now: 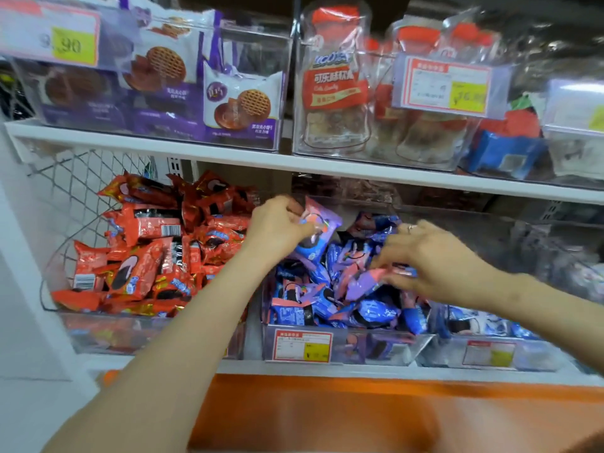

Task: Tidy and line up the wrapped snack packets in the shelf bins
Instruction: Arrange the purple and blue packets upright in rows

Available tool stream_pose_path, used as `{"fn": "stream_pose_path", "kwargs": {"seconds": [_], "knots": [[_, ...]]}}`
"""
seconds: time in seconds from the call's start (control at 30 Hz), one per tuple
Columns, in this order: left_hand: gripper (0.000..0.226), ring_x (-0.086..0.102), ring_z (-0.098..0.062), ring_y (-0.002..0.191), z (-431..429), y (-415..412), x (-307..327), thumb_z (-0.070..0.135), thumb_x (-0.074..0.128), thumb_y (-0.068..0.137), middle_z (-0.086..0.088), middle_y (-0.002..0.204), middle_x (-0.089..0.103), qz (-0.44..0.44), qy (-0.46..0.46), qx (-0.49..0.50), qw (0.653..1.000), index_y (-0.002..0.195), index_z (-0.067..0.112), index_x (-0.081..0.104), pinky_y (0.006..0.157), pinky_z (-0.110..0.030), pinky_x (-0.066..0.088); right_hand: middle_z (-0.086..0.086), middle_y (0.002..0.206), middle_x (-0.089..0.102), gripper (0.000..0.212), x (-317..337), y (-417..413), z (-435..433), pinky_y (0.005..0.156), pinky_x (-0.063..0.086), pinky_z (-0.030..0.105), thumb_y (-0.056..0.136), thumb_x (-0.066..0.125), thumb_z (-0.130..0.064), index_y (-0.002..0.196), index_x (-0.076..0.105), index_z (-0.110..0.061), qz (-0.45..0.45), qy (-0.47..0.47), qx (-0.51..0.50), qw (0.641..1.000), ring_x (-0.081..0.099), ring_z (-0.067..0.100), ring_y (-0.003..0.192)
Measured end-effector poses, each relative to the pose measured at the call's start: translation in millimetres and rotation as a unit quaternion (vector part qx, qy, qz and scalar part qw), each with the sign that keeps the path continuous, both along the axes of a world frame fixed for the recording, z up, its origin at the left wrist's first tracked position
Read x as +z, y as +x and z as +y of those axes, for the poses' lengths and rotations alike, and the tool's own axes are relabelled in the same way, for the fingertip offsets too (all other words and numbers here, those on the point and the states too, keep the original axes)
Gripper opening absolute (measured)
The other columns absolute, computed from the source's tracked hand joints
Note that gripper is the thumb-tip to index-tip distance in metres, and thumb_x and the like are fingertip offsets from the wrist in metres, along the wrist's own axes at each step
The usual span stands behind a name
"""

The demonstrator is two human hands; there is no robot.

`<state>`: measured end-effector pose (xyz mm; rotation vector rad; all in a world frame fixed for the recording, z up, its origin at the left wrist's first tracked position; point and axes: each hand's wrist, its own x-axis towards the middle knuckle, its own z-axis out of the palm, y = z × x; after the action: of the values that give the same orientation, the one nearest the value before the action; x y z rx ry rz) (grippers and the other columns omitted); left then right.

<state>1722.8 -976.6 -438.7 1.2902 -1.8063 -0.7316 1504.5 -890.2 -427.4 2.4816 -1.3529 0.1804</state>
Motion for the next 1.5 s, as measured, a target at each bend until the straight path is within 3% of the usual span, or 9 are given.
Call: {"fn": "stream_pose_path", "kwargs": {"seconds": [0.2,0.3,0.5,0.67,0.77,0.93,1.13,1.3,1.5], "knots": [[0.029,0.055,-0.011,0.073,16.1,-25.5,-18.2,0.014,0.074,0.077,-0.001,0.086,0.06,-0.064,0.006,-0.108,0.992,0.103,0.008,0.062,0.056,-0.008,0.038,-0.016,0.081,0.066,0.041,-17.7,-1.3,3.9,0.07,0.034,0.03,0.078,0.042,-0.056,0.094,0.073,-0.034,-0.051,0.051,-0.023,0.997,0.055,0.014,0.077],[0.027,0.058,-0.019,0.083,19.6,-32.2,-24.5,0.016,0.077,0.076,0.001,0.088,0.058,-0.112,-0.011,-0.147,0.983,0.097,0.011,0.062,0.075,-0.026,0.047,-0.014,0.085,0.068,0.025,-12.4,-6.1,1.2,0.075,0.043,0.032,0.081,0.058,-0.044,0.092,0.074,-0.029,-0.171,0.043,-0.059,0.982,0.057,0.01,0.08],[0.018,0.052,-0.007,0.065,16.3,-28.7,-20.9,0.014,0.079,0.073,0.002,0.08,0.059,-0.151,0.058,-0.202,0.966,0.086,0.009,0.068,0.069,-0.028,0.048,-0.008,0.083,0.068,0.01,-28.2,-20.8,2.4,0.072,0.038,0.004,0.083,0.069,-0.011,0.089,0.074,-0.017,-0.283,0.06,-0.094,0.953,0.057,-0.001,0.085],[0.026,0.058,-0.007,0.051,10.9,-17.7,-17.1,0.001,0.074,0.076,-0.008,0.072,0.064,-0.14,0.137,-0.251,0.948,0.089,0.014,0.056,0.05,-0.02,0.051,-0.013,0.1,0.067,0.023,-28.6,-16.2,-0.9,0.086,0.04,0.022,0.085,0.066,-0.032,0.107,0.07,-0.026,-0.258,0.041,-0.043,0.964,0.054,0.009,0.091],[0.03,0.057,-0.01,0.053,11.7,-17.9,-18.0,0.01,0.073,0.08,-0.001,0.065,0.062,-0.201,0.17,-0.282,0.923,0.101,0.018,0.053,0.051,-0.02,0.047,-0.018,0.108,0.065,0.036,-29.9,-8.7,-2.8,0.088,0.041,0.032,0.087,0.051,-0.05,0.114,0.066,-0.032,-0.22,0.07,-0.021,0.973,0.055,0.007,0.097],[0.023,0.057,-0.017,0.066,11.1,-16.6,-21.0,0.012,0.077,0.076,0.001,0.067,0.063,-0.24,0.185,-0.305,0.903,0.081,0.021,0.056,0.066,-0.026,0.046,-0.022,0.099,0.065,0.03,-36.5,-7.1,-0.9,0.088,0.041,0.034,0.085,0.054,-0.049,0.107,0.069,-0.035,-0.189,0.08,-0.024,0.979,0.052,0.004,0.093],[0.028,0.057,-0.017,0.077,17.0,-19.0,-27.0,0.018,0.078,0.074,-0.003,0.079,0.065,-0.242,0.136,-0.282,0.918,0.092,0.022,0.057,0.075,-0.033,0.045,-0.019,0.092,0.066,0.035,-32.2,-10.1,1.4,0.08,0.042,0.023,0.085,0.05,-0.048,0.096,0.073,-0.024,-0.218,0.045,-0.01,0.975,0.053,-0.001,0.085],[0.027,0.057,-0.001,0.061,2.8,12.4,-7.7,0.012,0.074,0.078,0.003,0.079,0.067,-0.167,0.054,-0.192,0.966,0.102,0.008,0.063,0.069,-0.019,0.047,-0.013,0.089,0.067,0.034,-9.6,2.4,-20.4,0.078,0.041,0.026,0.085,0.051,-0.042,0.094,0.074,-0.019,-0.194,0.039,-0.016,0.98,0.059,0.014,0.079],[0.029,0.053,-0.02,0.105,-15.2,41.8,-19.7,0.025,0.059,0.089,-0.005,0.11,0.06,-0.201,-0.16,0.011,0.966,0.117,0.017,0.059,0.086,-0.032,0.041,-0.002,0.114,0.065,0.027,-3.8,48.9,-103.1,0.086,0.042,0.024,0.094,0.053,-0.021,0.118,0.064,-0.014,-0.112,0.186,-0.109,0.97,0.058,0.016,0.102]]}}
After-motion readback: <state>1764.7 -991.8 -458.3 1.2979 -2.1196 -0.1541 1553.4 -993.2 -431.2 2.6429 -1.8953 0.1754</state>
